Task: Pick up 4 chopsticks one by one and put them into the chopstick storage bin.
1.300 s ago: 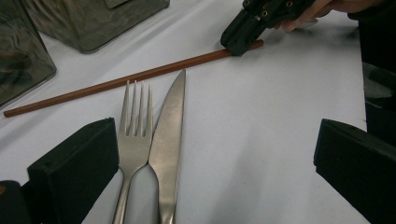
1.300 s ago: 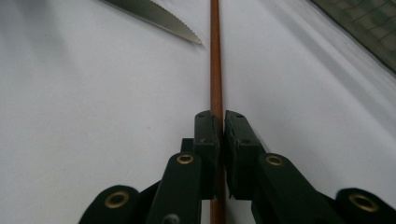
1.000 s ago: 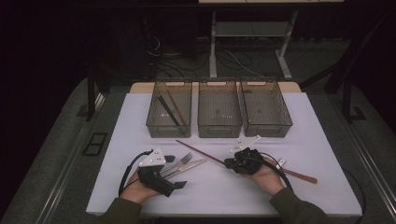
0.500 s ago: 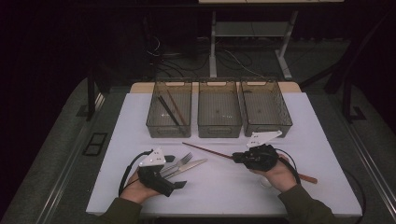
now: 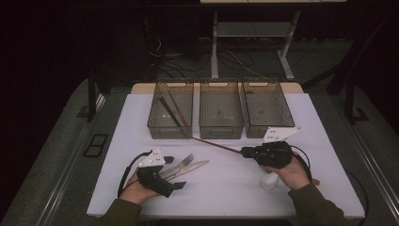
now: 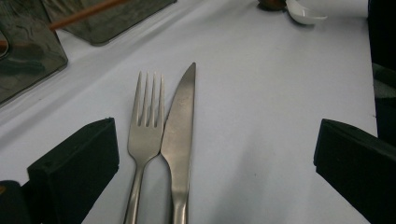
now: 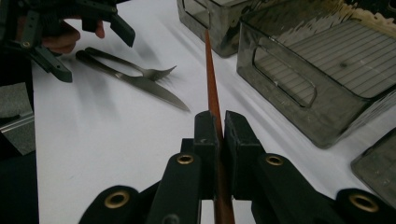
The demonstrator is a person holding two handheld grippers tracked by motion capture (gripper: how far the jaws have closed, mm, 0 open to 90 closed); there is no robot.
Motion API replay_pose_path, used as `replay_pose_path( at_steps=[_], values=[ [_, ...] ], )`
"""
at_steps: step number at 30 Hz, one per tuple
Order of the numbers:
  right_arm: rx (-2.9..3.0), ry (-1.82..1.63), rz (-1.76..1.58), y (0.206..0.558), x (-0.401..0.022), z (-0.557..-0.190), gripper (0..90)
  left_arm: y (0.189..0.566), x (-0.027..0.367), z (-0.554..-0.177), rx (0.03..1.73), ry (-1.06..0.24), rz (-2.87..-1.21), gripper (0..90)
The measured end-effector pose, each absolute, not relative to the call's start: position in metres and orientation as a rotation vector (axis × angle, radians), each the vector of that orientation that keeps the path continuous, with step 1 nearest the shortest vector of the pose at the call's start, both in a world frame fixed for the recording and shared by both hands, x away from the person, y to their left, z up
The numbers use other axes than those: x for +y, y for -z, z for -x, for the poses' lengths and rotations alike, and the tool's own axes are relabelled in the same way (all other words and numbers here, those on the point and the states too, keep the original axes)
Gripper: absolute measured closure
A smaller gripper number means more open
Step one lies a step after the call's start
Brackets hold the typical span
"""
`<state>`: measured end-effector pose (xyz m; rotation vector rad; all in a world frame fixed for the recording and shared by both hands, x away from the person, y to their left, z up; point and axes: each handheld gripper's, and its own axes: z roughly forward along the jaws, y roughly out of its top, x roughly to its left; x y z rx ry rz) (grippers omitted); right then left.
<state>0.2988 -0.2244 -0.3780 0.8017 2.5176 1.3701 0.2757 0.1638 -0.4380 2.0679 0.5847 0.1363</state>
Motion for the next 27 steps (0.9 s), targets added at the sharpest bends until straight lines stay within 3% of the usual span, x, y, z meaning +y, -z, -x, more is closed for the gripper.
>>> replay_pose_path(
  at_steps=[27],
  values=[
    [2.372,-1.473,-0.853,0.353,-0.24,-0.311,84.2,0.439,0.164,-0.273,0.608,-0.139,-2.06,0.0]
  ],
)
